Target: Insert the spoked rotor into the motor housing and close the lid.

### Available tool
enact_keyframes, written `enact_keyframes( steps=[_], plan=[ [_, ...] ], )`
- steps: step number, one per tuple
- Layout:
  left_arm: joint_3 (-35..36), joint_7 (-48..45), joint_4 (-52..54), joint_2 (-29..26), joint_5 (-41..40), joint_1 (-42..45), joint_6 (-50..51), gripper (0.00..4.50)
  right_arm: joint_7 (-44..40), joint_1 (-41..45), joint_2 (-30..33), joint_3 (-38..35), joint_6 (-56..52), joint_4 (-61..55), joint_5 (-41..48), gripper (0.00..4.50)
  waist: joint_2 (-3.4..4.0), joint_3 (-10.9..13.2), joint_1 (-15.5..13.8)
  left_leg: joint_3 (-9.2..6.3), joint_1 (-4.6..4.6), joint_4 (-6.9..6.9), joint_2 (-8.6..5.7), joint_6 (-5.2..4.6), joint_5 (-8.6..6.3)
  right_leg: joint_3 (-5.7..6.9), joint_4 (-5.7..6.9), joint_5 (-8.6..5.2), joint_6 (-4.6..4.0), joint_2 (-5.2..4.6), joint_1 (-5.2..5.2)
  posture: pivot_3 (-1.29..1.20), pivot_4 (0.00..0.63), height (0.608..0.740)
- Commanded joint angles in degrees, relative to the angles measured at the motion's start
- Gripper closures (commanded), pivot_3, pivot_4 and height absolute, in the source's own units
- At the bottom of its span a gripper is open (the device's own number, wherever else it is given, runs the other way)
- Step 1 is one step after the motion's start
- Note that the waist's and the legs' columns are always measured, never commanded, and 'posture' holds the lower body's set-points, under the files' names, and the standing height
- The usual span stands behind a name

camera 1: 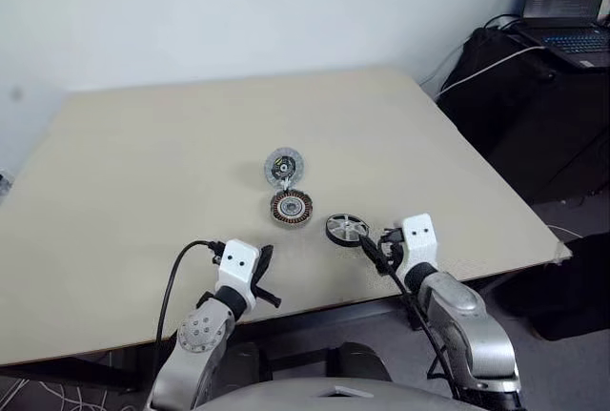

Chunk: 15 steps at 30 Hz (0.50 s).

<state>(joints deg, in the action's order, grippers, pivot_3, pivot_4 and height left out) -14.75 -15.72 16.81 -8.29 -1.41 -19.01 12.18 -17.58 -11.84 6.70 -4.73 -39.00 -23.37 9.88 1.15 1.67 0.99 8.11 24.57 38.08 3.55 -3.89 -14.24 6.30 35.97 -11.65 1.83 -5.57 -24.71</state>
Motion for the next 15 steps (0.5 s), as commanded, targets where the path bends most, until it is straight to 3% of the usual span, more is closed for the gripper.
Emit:
enact_keyframes(
  steps=[1, 8, 15],
  plan=[
    [0.4, -0.8, -0.2, -0.4, -0.7, 1.1, -1.7, 4.50, 3.0, 1.0, -4.1, -4.5, -3.2, -2.4, 5.9, 0.03, 0.01, 0.0, 0.0, -0.01, 0.00, 0.00, 0.01, 0.00, 0.00, -0.01, 0.00, 0.00, 0.00, -0.03, 0.00, 0.00, 0.000, 0.740],
    [0.8, -1.5, -4.2, -0.4, -0.6, 1.4, -4.8, 4.50, 9.6, 5.0, -13.5, -16.2, -15.0, -1.3, 21.8, 0.03, 0.11, -0.1, -0.1, -0.01, 0.05, -0.10, 0.00, 0.01, 0.00, -0.06, -0.05, -0.01, -0.04, -0.03, -0.07, 0.00, 0.000, 0.740],
    [1.1, -1.7, -8.8, 0.0, -0.5, 1.7, -8.5, 4.50, 14.2, 7.7, -14.6, -20.2, -22.4, -0.1, 34.4, 0.03, 0.17, -0.1, -0.2, 0.02, 0.08, -0.13, -0.03, 0.00, 0.00, -0.05, -0.05, -0.01, -0.07, 0.04, -0.09, 0.00, 0.000, 0.740]
  ],
)
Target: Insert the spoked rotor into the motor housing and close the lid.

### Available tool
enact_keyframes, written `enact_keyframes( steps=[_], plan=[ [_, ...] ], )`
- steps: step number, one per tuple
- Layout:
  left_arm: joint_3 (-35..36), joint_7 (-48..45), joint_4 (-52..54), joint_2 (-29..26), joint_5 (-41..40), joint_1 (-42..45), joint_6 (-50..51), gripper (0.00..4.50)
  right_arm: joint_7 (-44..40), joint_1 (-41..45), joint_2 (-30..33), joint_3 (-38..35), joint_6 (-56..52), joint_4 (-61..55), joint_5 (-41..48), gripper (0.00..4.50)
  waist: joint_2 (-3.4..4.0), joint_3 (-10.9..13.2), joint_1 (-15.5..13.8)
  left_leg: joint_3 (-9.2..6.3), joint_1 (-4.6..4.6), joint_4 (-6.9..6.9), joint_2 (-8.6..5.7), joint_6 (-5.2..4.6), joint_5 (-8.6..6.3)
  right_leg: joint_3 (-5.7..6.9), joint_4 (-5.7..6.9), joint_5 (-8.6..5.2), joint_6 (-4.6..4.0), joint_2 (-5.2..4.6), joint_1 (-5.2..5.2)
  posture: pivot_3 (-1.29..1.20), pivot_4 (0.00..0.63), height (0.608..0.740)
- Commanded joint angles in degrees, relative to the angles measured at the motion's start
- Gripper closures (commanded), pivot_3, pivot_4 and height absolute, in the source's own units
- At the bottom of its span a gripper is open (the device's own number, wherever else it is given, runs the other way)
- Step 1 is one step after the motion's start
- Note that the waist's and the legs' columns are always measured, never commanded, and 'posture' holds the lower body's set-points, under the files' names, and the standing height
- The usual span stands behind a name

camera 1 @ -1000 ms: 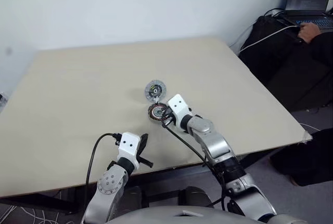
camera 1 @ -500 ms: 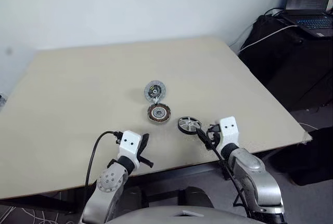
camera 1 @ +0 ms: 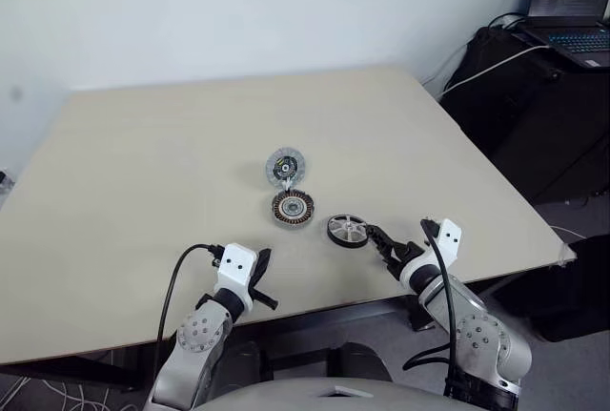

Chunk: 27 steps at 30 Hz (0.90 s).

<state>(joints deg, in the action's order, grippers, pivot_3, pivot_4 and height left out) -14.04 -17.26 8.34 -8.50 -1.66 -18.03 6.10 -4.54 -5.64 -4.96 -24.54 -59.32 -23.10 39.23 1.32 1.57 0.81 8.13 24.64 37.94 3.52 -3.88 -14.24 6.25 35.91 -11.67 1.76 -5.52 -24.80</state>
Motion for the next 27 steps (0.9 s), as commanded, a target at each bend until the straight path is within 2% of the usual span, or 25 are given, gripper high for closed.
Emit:
enact_keyframes(
  steps=[1, 6, 21, 24, 27],
  plan=[
    [0.4, -0.2, -0.7, 0.2, -0.3, 0.7, -2.8, 4.50, 1.6, 1.5, -2.8, -0.5, -2.7, 0.0, 6.2, 0.03, 0.02, 0.0, 0.0, 0.00, 0.00, 0.00, 0.00, 0.00, 0.00, 0.00, 0.01, 0.00, 0.00, 0.00, 0.00, 0.00, 0.000, 0.740],
    [1.1, -0.5, -3.6, 0.2, -0.5, 0.8, -5.2, 4.50, 4.0, 1.6, -2.7, -0.1, -4.5, 1.5, 11.6, 0.03, 0.04, 0.0, 0.0, 0.00, -0.05, 0.02, 0.00, 0.00, 0.00, 0.00, 0.01, 0.00, 0.00, -0.01, 0.05, 0.00, 0.000, 0.740],
    [1.3, -0.6, -6.3, 0.5, -0.2, 1.0, -8.3, 4.50, 5.2, 2.7, -2.7, 0.9, 1.9, 9.3, 16.3, 0.03, 0.04, -0.1, 0.2, -0.01, -0.07, 0.05, -0.01, -0.01, 0.00, 0.01, 0.01, 0.01, 0.02, 0.01, 0.09, 0.00, 0.000, 0.740],
    [1.3, -0.7, -5.5, 0.5, -0.3, 1.1, -8.4, 4.50, 5.3, 2.7, -2.9, 0.8, 3.6, 9.8, 18.2, 0.62, 0.04, -0.1, 0.3, -0.01, -0.06, 0.05, -0.01, -0.01, 0.00, 0.01, 0.01, 0.01, 0.02, 0.01, 0.09, 0.00, 0.000, 0.740],
    [0.9, -0.8, -3.9, 0.5, -0.2, 1.0, -9.0, 4.50, 5.7, 2.5, -2.8, 1.3, 4.9, 10.0, 19.5, 1.57, 0.04, -0.1, 0.3, -0.01, -0.06, 0.05, -0.01, -0.01, 0.00, 0.01, 0.01, 0.01, 0.02, 0.01, 0.08, 0.00, 0.000, 0.740]
  ],
)
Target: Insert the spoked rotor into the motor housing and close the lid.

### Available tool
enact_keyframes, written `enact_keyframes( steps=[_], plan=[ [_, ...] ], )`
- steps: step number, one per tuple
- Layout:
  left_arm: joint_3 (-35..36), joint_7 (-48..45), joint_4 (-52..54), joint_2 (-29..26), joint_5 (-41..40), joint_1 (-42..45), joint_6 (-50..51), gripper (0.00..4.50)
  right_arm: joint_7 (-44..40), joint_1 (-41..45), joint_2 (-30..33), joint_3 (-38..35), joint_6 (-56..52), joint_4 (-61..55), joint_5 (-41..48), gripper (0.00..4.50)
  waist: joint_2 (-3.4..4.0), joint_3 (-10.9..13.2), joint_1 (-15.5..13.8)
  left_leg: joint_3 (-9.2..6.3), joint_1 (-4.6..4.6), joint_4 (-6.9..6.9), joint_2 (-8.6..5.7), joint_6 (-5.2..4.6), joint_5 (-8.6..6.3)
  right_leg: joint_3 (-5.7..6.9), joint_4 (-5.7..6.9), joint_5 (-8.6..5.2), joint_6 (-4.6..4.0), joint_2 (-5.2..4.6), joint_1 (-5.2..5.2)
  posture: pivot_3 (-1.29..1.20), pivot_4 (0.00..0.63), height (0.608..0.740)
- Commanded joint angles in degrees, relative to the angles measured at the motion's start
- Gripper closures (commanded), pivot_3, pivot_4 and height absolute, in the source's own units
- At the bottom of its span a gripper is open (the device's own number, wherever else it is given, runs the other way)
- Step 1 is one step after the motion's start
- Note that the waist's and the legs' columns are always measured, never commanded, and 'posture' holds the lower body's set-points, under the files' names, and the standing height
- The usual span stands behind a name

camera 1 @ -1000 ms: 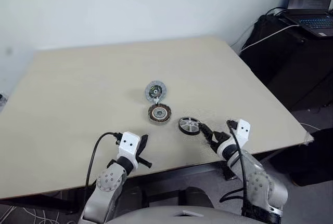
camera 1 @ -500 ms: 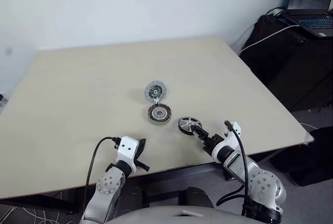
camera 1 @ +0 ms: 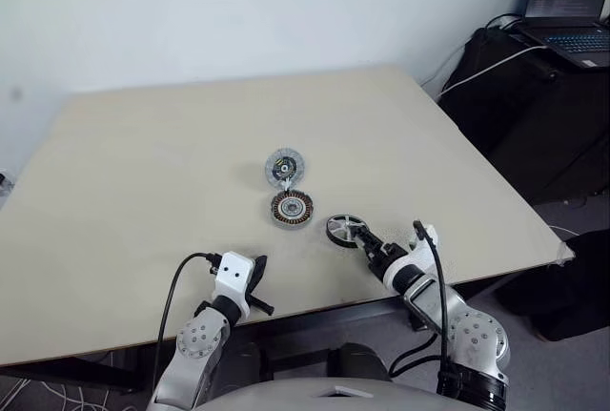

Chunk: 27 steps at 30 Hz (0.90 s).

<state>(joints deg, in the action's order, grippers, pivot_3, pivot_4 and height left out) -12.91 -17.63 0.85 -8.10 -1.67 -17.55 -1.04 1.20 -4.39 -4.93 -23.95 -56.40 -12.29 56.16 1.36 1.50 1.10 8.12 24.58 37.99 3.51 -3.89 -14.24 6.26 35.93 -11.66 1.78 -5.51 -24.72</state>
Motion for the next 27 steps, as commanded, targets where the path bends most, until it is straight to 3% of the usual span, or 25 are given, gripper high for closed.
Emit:
enact_keyframes(
  steps=[1, 8, 19, 27],
  plan=[
    [-0.2, -0.4, 4.0, 0.1, -0.2, 0.6, -1.9, 4.50, 0.1, 1.2, -2.7, 0.9, 2.3, -0.7, 2.9, 1.90, 0.00, 0.0, 0.0, 0.00, 0.00, 0.00, 0.00, 0.00, 0.00, 0.00, 0.00, 0.00, 0.00, 0.00, 0.00, 0.00, 0.000, 0.740],
    [-0.6, 0.2, 8.3, 0.0, 0.3, 0.5, 1.2, 4.50, 1.3, 0.8, -1.9, 2.9, 3.6, 0.0, 2.9, 4.12, 0.07, -0.1, 0.1, 0.00, -0.01, 0.02, 0.00, 0.00, 0.00, 0.00, 0.01, 0.00, 0.00, 0.01, 0.02, 0.00, 0.000, 0.740],
    [-0.7, 0.7, 12.4, 0.1, 0.3, 0.0, 4.4, 4.50, 1.6, 3.6, -3.4, 2.8, 8.0, -0.3, 8.5, 4.12, 0.08, -0.1, 0.1, 0.00, -0.08, 0.03, 0.00, 0.00, 0.00, -0.01, 0.02, 0.01, 0.01, 0.02, 0.08, 0.00, 0.000, 0.740],
    [-0.8, 1.0, 13.7, 0.1, 0.2, 0.0, 5.9, 4.50, 0.1, 9.7, -3.3, 7.9, 10.8, 5.3, 6.7, 4.12, 0.07, -0.1, 0.2, 0.00, -0.07, 0.04, 0.00, -0.01, 0.01, -0.01, 0.02, 0.01, 0.01, 0.07, 0.08, 0.00, 0.000, 0.740]
  ],
)
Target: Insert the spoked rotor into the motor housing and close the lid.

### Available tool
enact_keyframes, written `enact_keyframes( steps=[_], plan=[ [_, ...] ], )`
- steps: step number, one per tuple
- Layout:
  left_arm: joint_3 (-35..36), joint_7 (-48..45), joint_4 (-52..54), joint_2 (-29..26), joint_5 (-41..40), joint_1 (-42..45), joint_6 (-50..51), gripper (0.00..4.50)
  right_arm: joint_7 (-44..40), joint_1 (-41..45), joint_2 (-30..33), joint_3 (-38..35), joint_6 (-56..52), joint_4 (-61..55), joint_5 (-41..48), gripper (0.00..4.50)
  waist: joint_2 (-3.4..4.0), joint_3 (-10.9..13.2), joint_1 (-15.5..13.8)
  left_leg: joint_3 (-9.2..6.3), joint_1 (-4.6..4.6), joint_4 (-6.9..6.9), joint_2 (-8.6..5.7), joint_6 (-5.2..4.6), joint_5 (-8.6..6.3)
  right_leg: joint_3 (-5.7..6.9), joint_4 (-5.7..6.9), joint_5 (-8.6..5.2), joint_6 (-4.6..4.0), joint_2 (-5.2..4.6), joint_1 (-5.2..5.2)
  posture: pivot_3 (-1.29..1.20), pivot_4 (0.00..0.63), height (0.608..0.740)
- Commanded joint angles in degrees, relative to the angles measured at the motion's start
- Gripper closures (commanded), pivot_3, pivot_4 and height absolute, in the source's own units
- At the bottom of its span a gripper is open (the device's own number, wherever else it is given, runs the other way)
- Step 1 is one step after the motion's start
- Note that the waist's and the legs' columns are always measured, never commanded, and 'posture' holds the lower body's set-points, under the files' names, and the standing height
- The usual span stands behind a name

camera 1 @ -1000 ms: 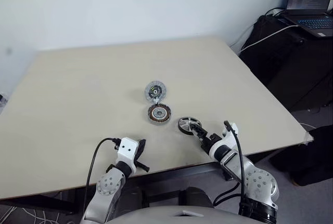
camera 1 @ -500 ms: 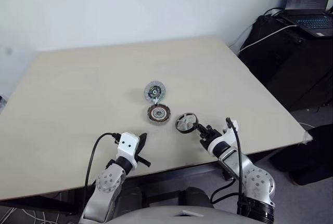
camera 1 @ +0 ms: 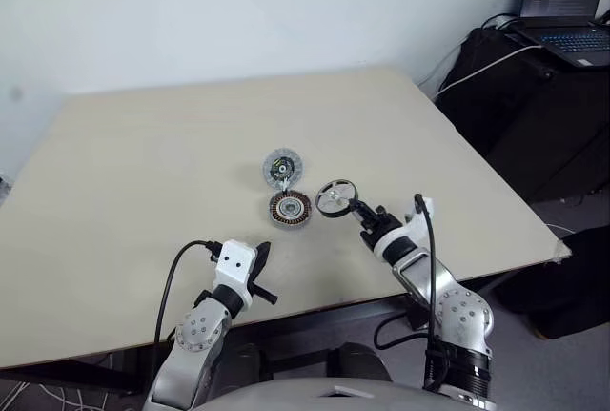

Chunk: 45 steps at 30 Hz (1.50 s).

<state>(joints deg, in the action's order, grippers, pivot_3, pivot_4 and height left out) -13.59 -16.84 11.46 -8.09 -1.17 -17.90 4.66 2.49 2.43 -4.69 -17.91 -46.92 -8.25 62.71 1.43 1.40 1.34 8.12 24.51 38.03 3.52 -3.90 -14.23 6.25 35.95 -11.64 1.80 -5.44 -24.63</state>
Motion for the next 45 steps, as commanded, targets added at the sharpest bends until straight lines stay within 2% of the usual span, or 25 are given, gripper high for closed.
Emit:
enact_keyframes(
  steps=[1, 11, 24, 45],
  plan=[
    [-0.2, 0.3, 3.3, 0.1, -0.2, 0.3, 0.5, 4.50, -1.6, 3.6, -3.6, 2.6, 1.7, 2.2, 0.1, 4.12, 0.01, 0.0, -0.1, 0.00, 0.00, 0.01, 0.00, 0.00, 0.00, 0.00, 0.00, 0.00, 0.00, 0.00, 0.01, 0.00, 0.000, 0.740],
    [-0.5, 1.5, 5.5, 0.3, 0.2, -1.9, 1.2, 4.50, -6.2, 9.0, -3.7, 7.1, 2.8, 9.7, -0.9, 4.12, 0.00, 0.0, 0.0, 0.01, 0.00, 0.11, 0.00, -0.01, 0.01, -0.01, 0.03, 0.04, 0.05, 0.02, 0.04, 0.00, 0.000, 0.740],
    [0.4, 1.7, 6.5, -0.5, -0.4, -2.0, 2.3, 4.50, -10.7, 14.8, -4.8, 8.3, 6.1, 20.6, -4.2, 4.12, -0.01, 0.0, 0.0, 0.01, 0.00, 0.15, 0.00, -0.02, 0.01, -0.01, 0.06, 0.07, 0.07, 0.05, 0.05, 0.00, 0.000, 0.740],
    [0.0, 1.5, 4.4, -0.3, -0.2, -2.1, 0.9, 4.50, -11.1, 12.4, -4.4, 6.7, 4.2, 22.3, -8.6, 4.12, -0.01, -0.1, 0.0, 0.03, -0.01, 0.18, 0.00, -0.02, 0.02, -0.03, 0.09, 0.08, 0.08, 0.06, 0.07, 0.00, 0.000, 0.740]
  ],
)
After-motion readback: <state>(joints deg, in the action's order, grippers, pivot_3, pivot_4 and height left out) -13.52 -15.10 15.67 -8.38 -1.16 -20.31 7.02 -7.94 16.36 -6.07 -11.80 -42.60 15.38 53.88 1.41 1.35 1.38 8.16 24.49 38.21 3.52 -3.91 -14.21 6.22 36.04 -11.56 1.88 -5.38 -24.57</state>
